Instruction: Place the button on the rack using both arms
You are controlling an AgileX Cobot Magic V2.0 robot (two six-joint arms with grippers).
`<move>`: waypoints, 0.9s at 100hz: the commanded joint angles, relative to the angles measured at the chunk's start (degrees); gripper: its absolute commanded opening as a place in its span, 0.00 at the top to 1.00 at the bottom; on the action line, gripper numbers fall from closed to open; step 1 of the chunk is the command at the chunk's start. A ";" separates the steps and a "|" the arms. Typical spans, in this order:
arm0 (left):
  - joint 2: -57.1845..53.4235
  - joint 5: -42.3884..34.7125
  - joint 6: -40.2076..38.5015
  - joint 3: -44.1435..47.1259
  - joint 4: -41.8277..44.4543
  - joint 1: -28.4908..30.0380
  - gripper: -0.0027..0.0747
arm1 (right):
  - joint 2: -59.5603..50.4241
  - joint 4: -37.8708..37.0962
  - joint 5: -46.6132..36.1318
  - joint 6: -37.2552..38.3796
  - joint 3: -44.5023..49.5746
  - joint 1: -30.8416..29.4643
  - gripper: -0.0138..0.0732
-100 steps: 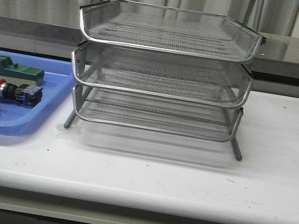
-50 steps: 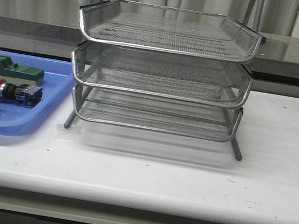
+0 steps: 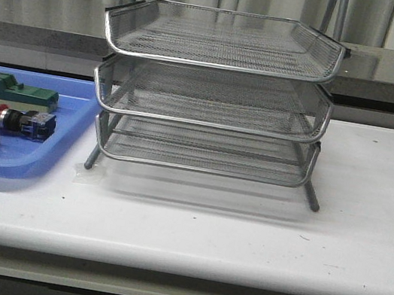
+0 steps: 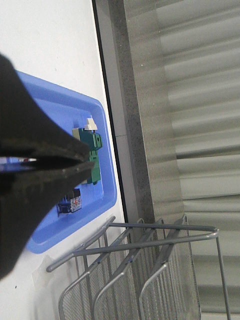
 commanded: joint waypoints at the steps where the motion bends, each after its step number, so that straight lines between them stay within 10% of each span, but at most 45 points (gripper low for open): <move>1: -1.79 -4.49 -0.63 1.89 0.02 0.13 0.99 | 5.96 1.65 2.02 -0.23 -7.15 -0.40 0.91; 55: -1.79 -4.49 -0.63 1.89 0.02 0.13 0.99 | 32.78 24.30 9.00 -0.23 -17.98 -0.40 0.90; 90: -1.79 -4.49 -0.63 1.89 0.02 0.13 0.99 | 43.52 43.69 3.93 -6.86 -18.02 -0.05 0.50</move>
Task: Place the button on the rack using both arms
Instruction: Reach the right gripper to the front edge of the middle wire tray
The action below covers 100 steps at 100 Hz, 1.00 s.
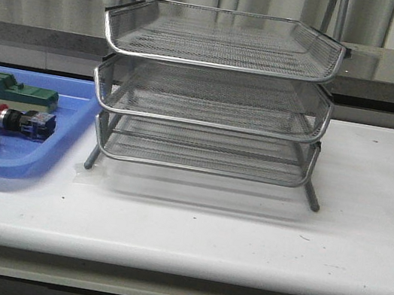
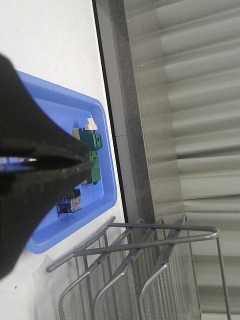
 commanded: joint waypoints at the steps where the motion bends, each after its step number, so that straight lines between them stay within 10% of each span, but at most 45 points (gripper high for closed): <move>1: -1.79 -4.49 -0.63 1.89 0.02 0.13 0.99 | 2.42 7.56 -3.85 -4.89 -2.05 -0.05 0.49; 52: -1.79 -4.49 -0.63 1.89 0.02 0.13 0.99 | 23.37 63.35 0.76 -56.68 -2.19 -0.05 0.47; 100: -1.79 -4.49 -0.63 1.89 0.02 0.13 0.99 | 40.69 68.80 10.60 -62.57 -8.29 -0.05 0.47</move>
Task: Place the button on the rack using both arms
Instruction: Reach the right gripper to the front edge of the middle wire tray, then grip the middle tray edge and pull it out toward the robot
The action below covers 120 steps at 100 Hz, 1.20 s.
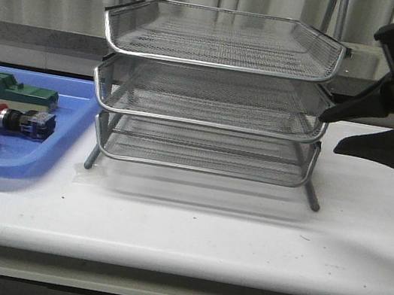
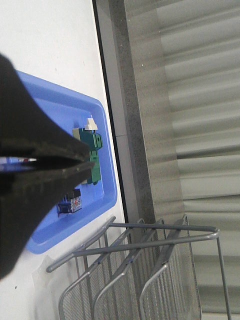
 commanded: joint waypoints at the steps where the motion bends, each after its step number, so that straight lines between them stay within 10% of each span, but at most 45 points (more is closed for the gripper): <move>1: -1.79 -4.49 -0.63 1.89 0.02 0.13 0.99 | 0.18 3.03 4.47 -1.14 -2.79 -0.05 0.47; 65: -1.79 -4.49 -0.63 1.89 0.02 0.13 0.99 | 8.68 3.38 6.46 -1.14 -9.34 3.98 0.49; 97: -1.79 -4.49 -0.63 1.89 0.02 0.13 0.99 | 9.30 2.91 4.54 -1.14 -9.34 4.55 0.89; 120: -1.79 -4.49 -0.63 1.89 0.02 0.13 0.99 | 9.30 -0.88 7.19 -1.14 -8.79 4.55 0.92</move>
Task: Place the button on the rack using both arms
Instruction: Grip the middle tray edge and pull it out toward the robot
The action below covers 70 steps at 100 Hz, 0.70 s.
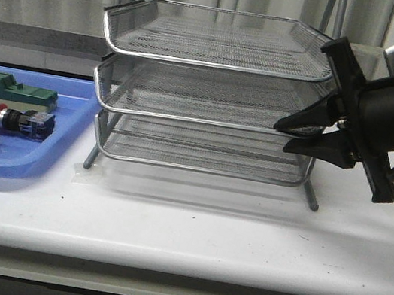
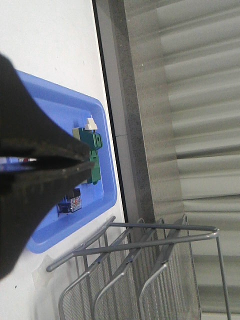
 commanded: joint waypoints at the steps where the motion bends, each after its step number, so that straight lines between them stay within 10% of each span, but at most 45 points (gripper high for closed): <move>1: -1.79 -4.49 -0.63 1.89 0.02 0.13 0.99 | -1.96 -2.29 3.91 -1.90 -0.94 0.09 0.92; 70: -1.79 -4.49 -0.63 1.89 0.02 0.13 0.99 | -17.12 -4.15 3.99 -6.96 19.89 5.01 0.92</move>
